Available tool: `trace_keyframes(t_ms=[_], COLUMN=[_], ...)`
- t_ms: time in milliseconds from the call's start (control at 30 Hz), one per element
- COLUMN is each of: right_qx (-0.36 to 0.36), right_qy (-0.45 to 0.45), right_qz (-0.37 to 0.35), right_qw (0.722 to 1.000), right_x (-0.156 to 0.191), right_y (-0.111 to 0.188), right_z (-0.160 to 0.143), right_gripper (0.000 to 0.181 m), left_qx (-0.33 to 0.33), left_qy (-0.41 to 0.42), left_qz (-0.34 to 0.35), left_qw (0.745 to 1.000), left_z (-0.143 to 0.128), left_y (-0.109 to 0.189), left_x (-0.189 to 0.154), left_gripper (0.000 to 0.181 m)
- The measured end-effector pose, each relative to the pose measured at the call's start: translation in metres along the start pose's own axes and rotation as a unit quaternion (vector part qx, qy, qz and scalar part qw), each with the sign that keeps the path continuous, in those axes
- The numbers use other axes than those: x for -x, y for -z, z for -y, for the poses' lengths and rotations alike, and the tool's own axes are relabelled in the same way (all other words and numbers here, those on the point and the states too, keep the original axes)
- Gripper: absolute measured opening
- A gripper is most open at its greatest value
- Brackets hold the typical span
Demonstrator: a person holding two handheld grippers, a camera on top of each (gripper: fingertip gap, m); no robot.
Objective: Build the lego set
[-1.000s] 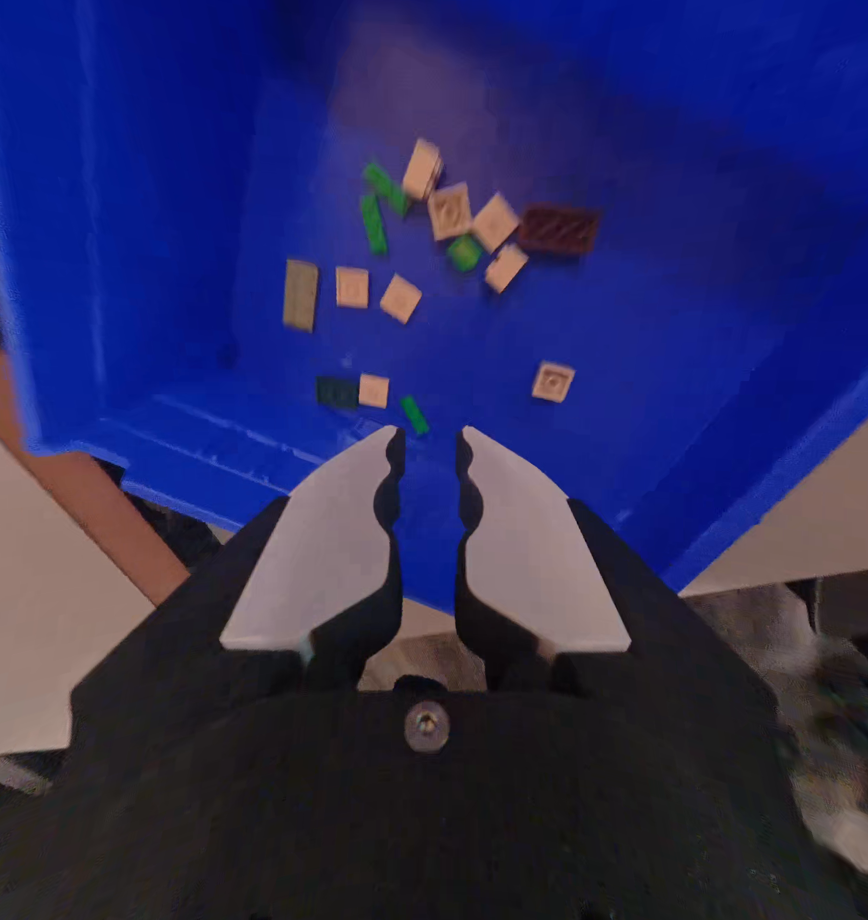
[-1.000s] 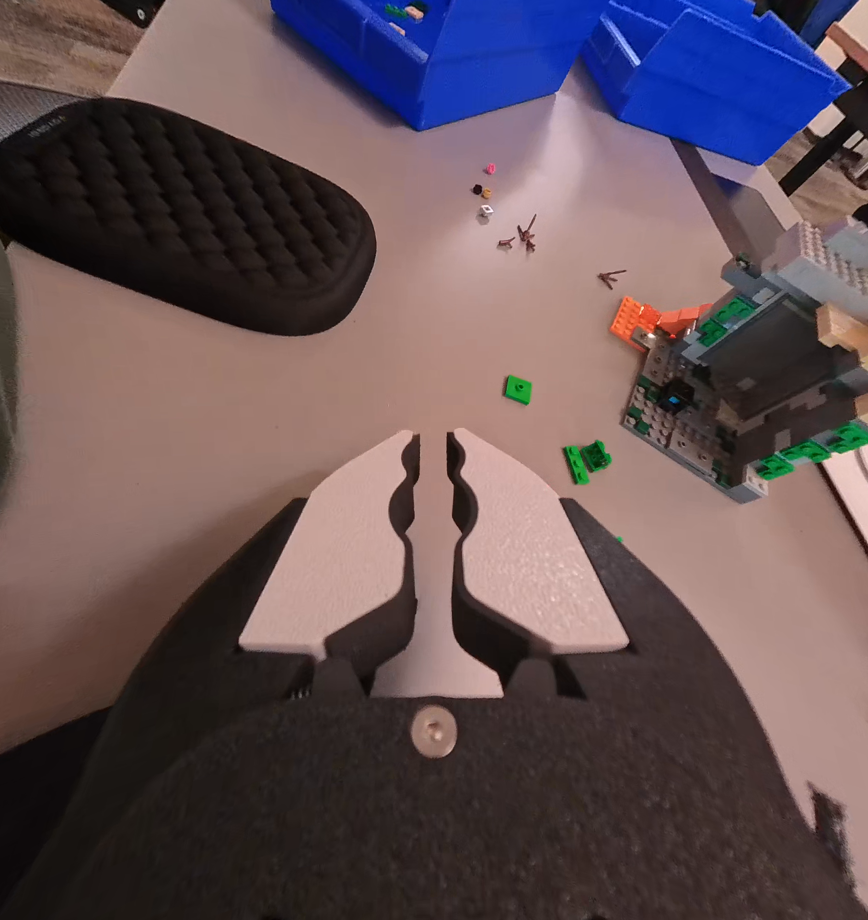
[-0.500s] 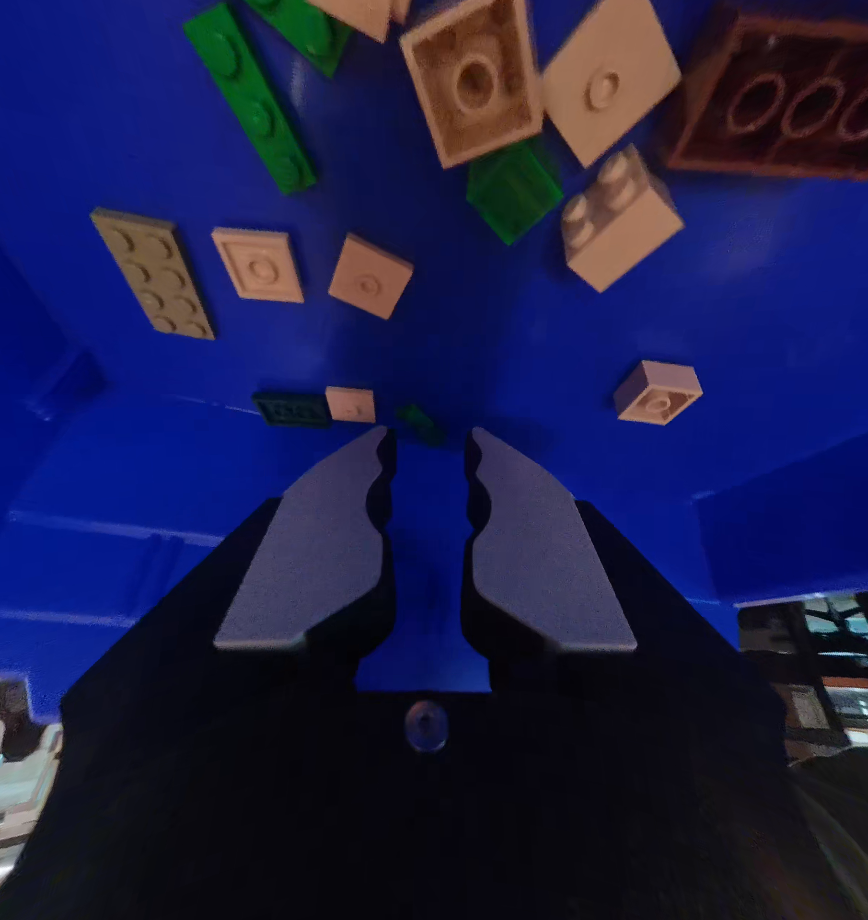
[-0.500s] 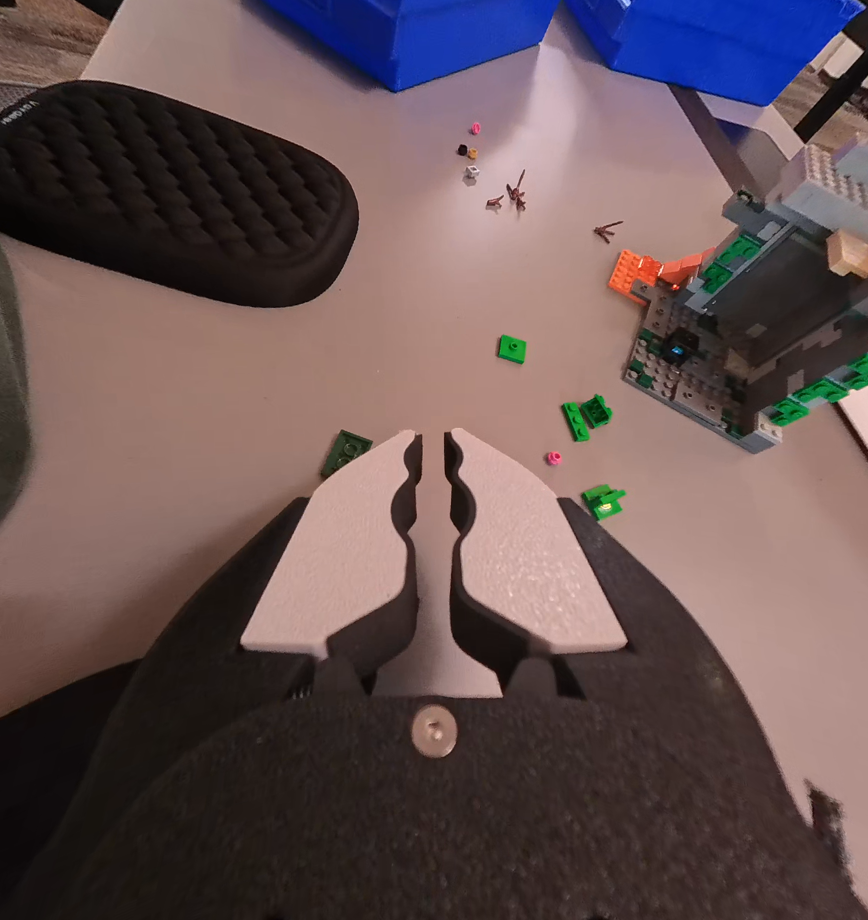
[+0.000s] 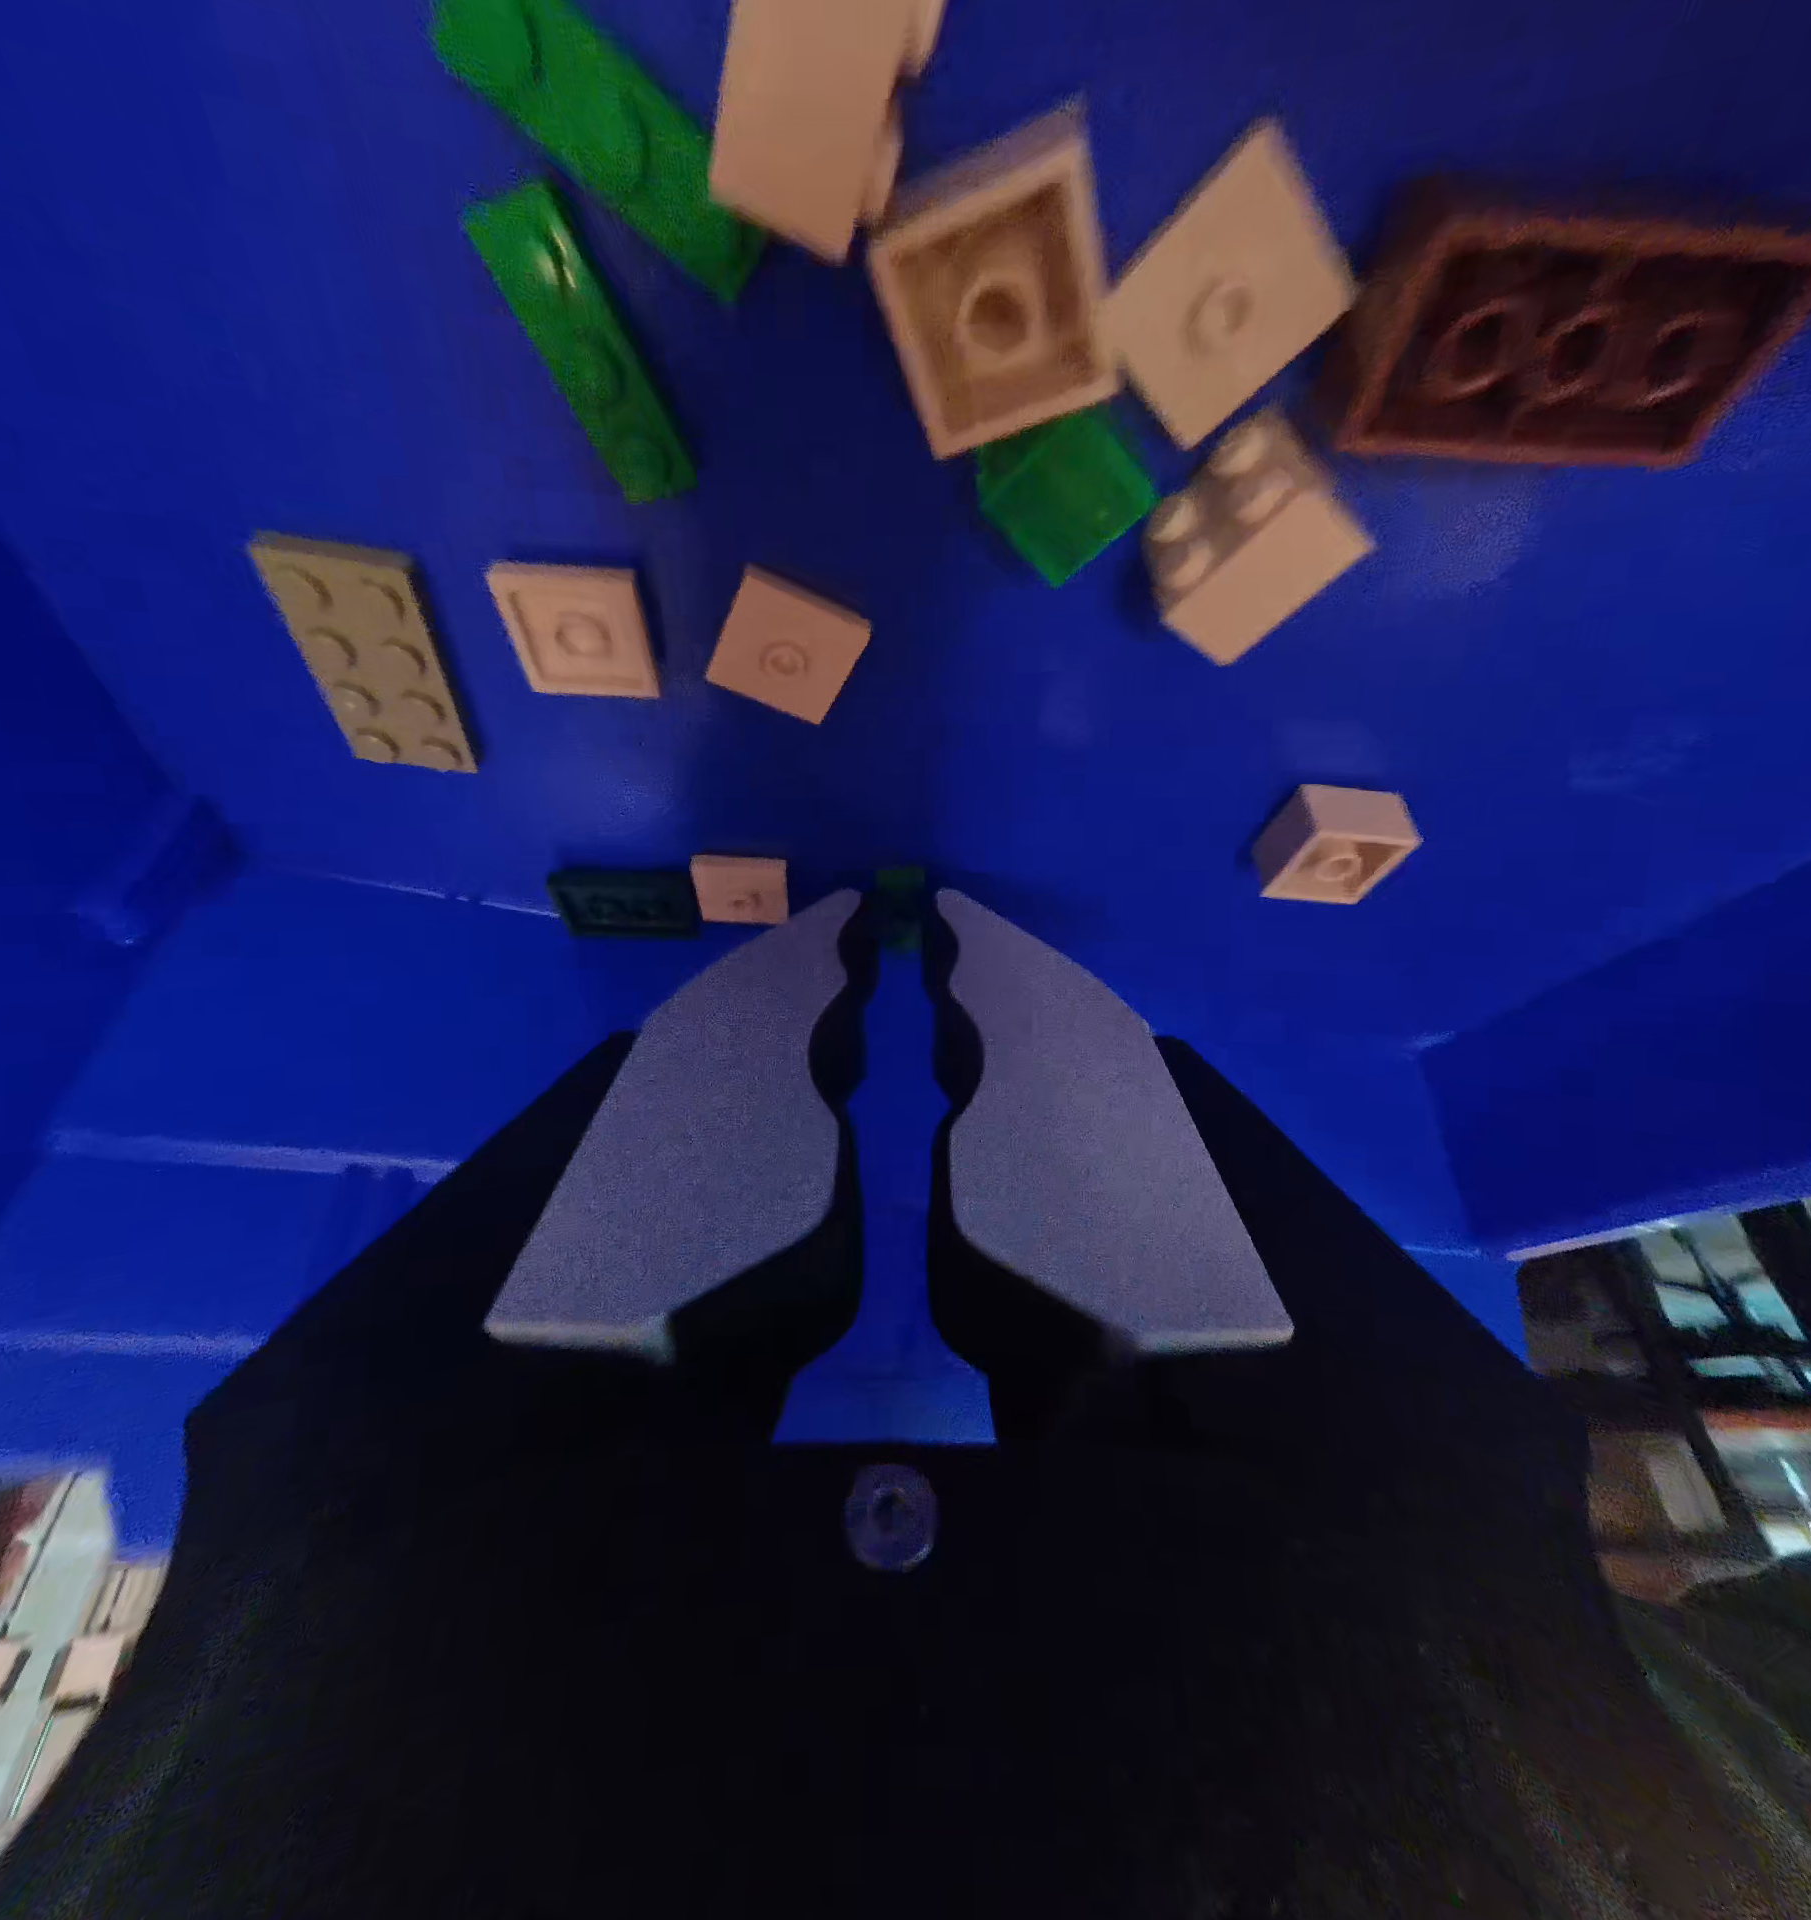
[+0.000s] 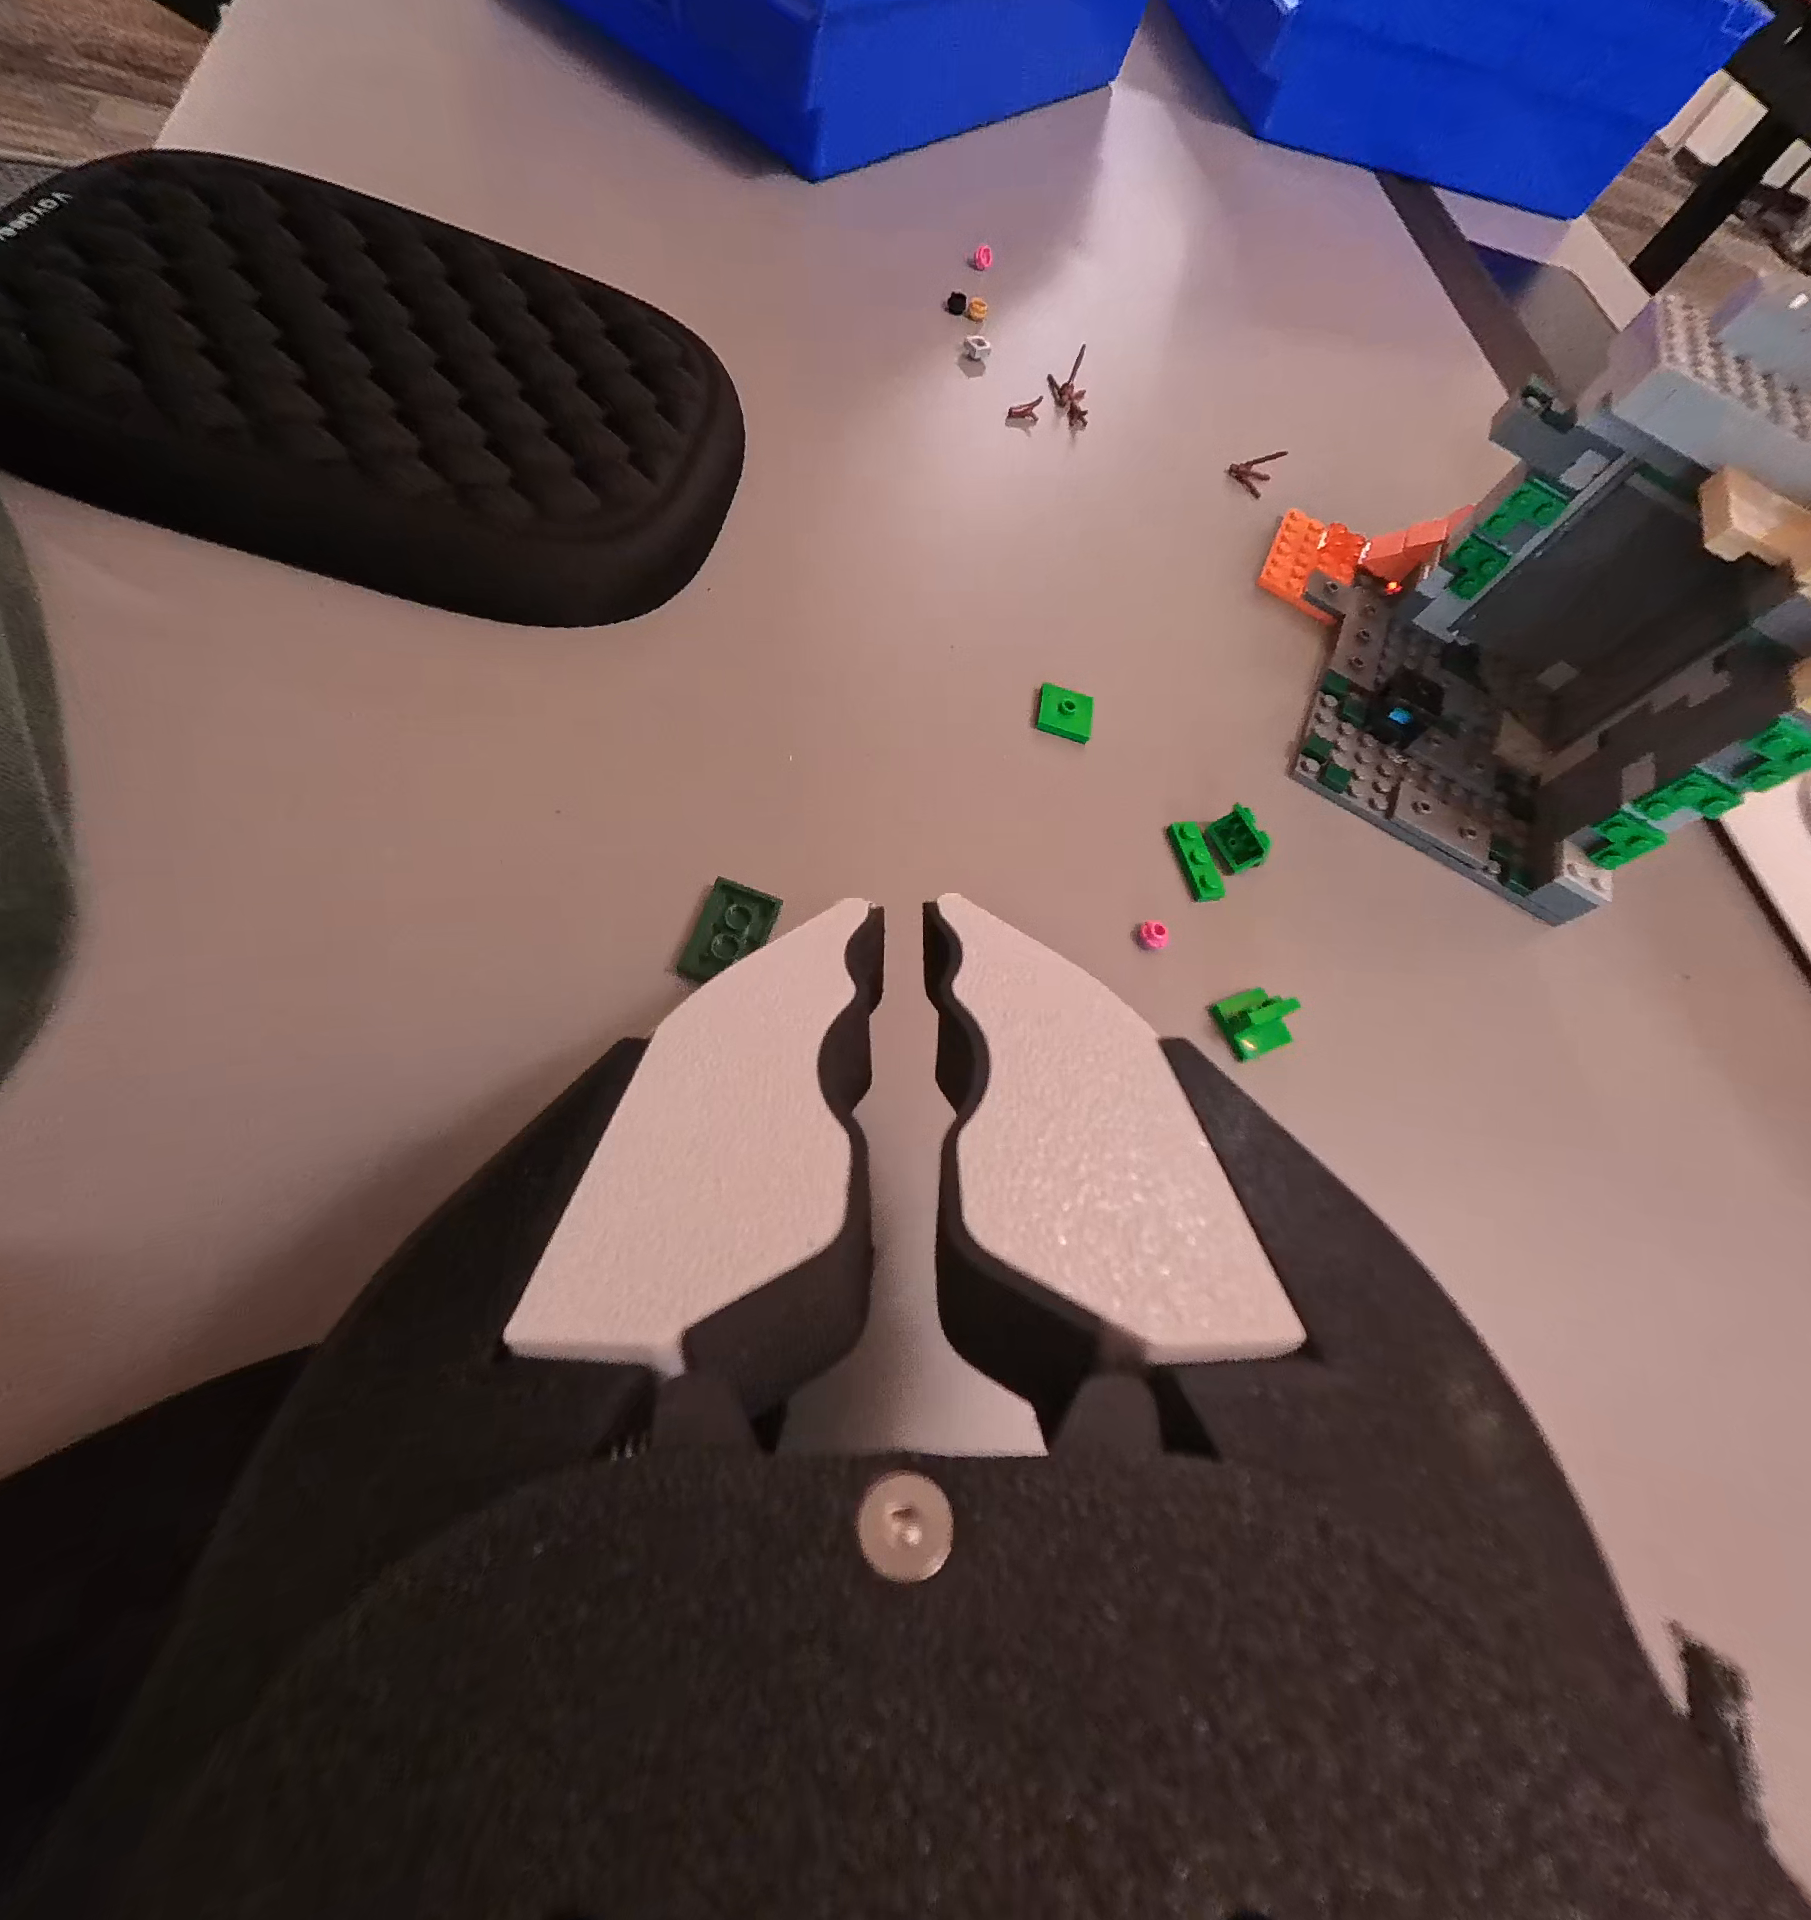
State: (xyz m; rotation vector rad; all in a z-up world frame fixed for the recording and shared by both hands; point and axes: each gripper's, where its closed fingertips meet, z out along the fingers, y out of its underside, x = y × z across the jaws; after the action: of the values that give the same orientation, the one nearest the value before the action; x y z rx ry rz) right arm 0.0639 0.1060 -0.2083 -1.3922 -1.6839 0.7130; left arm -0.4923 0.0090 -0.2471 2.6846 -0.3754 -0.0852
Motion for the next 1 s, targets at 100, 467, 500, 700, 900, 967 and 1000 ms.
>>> trace_keyframes(t_ms=[100, 467, 500, 700, 900, 967, 1000], right_qx=[-0.007, -0.019, -0.021, -0.027, -0.028, -0.029, -0.029], right_qy=[-0.002, -0.013, -0.016, -0.024, -0.036, -0.038, -0.039], right_qz=[-0.011, -0.064, -0.065, -0.077, -0.082, -0.082, -0.081], right_qw=[1.000, 0.998, 0.998, 0.996, 0.996, 0.995, 0.996], right_x=[-0.005, -0.022, -0.023, -0.030, -0.035, -0.035, -0.035], right_y=[0.007, 0.014, 0.015, 0.018, 0.022, 0.023, 0.023], right_z=[0.003, 0.005, 0.005, 0.002, -0.005, -0.005, -0.006], right_gripper=[0.007, 0.006, 0.006, 0.006, 0.006, 0.006, 0.006], left_qx=[-0.109, -0.314, -0.312, -0.279, -0.262, -0.269, -0.274], left_qy=[-0.021, -0.398, -0.422, -0.499, -0.526, -0.528, -0.526], left_qz=[0.036, 0.074, 0.069, 0.027, 0.005, -0.001, -0.006], left_qw=[0.993, 0.859, 0.848, 0.820, 0.809, 0.806, 0.805], left_z=[0.022, 0.130, 0.142, 0.196, 0.215, 0.215, 0.214], left_y=[0.050, 0.166, 0.159, 0.117, 0.102, 0.103, 0.105], left_x=[-0.020, -0.320, -0.344, -0.430, -0.459, -0.461, -0.460], left_gripper=[0.008, 0.007, 0.007, 0.007, 0.007, 0.022, 0.022])
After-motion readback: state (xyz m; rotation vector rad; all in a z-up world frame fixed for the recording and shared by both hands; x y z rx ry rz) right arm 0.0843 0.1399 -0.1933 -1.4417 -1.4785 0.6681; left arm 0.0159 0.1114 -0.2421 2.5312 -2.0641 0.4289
